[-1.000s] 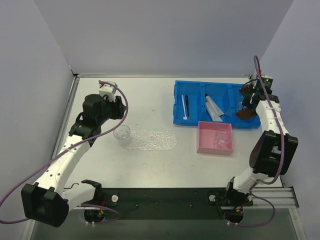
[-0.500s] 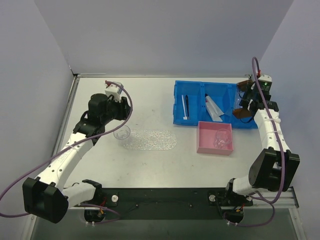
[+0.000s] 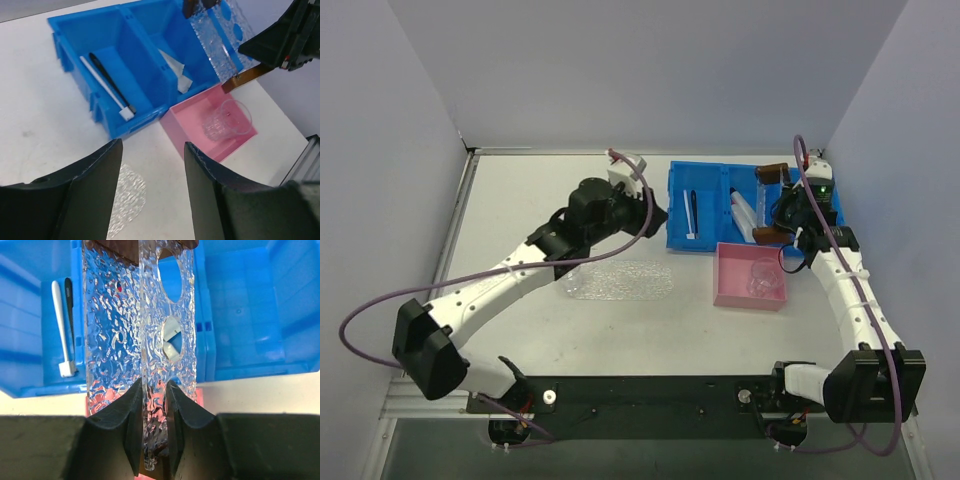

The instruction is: Prepare toiletry sets of a toothbrush and toothpaste on the tray

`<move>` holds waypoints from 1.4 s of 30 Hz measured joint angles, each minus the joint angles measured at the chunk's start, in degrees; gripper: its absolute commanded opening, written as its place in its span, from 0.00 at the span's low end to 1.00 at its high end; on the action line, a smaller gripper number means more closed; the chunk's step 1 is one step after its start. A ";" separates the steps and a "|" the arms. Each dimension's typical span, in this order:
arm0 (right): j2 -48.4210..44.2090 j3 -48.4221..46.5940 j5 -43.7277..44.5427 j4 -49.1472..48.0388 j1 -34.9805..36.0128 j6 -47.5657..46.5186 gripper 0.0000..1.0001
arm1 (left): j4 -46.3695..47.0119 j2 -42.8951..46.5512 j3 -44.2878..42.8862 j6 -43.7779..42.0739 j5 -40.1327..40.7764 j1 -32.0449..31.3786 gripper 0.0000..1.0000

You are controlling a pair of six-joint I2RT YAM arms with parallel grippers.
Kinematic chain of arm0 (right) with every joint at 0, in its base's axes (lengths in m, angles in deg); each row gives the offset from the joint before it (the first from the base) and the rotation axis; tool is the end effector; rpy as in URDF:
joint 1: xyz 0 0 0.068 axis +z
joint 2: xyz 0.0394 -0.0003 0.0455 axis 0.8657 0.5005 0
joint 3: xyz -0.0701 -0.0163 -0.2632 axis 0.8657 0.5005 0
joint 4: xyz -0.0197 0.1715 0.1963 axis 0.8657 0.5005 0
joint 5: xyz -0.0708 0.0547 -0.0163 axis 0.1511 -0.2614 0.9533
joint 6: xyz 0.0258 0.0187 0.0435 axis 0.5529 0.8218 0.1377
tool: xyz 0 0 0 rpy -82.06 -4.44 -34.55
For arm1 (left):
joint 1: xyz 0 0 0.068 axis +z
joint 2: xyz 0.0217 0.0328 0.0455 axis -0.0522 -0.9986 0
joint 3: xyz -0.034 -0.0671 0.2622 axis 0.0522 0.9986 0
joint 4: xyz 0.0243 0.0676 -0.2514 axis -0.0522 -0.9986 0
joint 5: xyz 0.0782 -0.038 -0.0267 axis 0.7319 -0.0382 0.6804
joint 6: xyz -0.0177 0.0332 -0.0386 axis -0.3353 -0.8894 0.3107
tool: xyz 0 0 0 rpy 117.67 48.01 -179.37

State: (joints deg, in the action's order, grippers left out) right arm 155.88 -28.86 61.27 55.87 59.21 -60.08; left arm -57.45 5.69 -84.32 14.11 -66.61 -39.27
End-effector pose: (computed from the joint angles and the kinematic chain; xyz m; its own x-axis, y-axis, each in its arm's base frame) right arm 0.2863 -0.0028 0.3322 -0.3468 0.1729 -0.9219 0.0461 0.9848 0.1674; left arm 0.2370 -0.2168 0.3646 -0.4104 -0.0855 -0.9079 0.5891 0.7351 -0.3355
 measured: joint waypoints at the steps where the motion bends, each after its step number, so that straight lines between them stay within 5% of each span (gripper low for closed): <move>1: -1.07 0.90 -0.13 -0.28 0.57 0.42 0.00 | 0.74 -2.12 -1.51 0.83 0.31 -1.46 0.63; 11: -7.23 6.84 -1.07 -2.08 3.74 3.02 0.00 | 5.35 -24.33 -17.86 6.54 1.64 -9.40 0.67; 26: -8.74 8.41 -1.86 -2.38 8.39 3.82 0.00 | 5.09 -41.64 -34.07 8.52 1.95 -11.72 0.72; 29: -9.27 8.41 -1.79 -2.43 9.57 3.80 0.00 | 3.89 -43.91 -36.72 8.66 1.86 -11.69 0.62; 34: -9.27 9.20 1.01 -3.17 12.35 3.96 0.00 | 0.52 -46.29 -40.19 10.05 3.15 -11.72 0.20; 38: -9.20 9.27 5.27 -3.19 15.19 4.28 0.00 | -1.27 -47.06 -41.55 14.29 6.82 -12.13 0.03; 42: -9.16 9.16 6.80 -3.15 16.74 6.38 0.20 | -1.86 -47.06 -42.01 17.35 8.92 -12.22 0.00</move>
State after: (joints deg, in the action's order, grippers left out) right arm 146.72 -19.70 68.06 52.73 75.95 -53.70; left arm -59.31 -41.36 -126.33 31.46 -57.69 -51.49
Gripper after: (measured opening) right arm 0.179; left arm 0.057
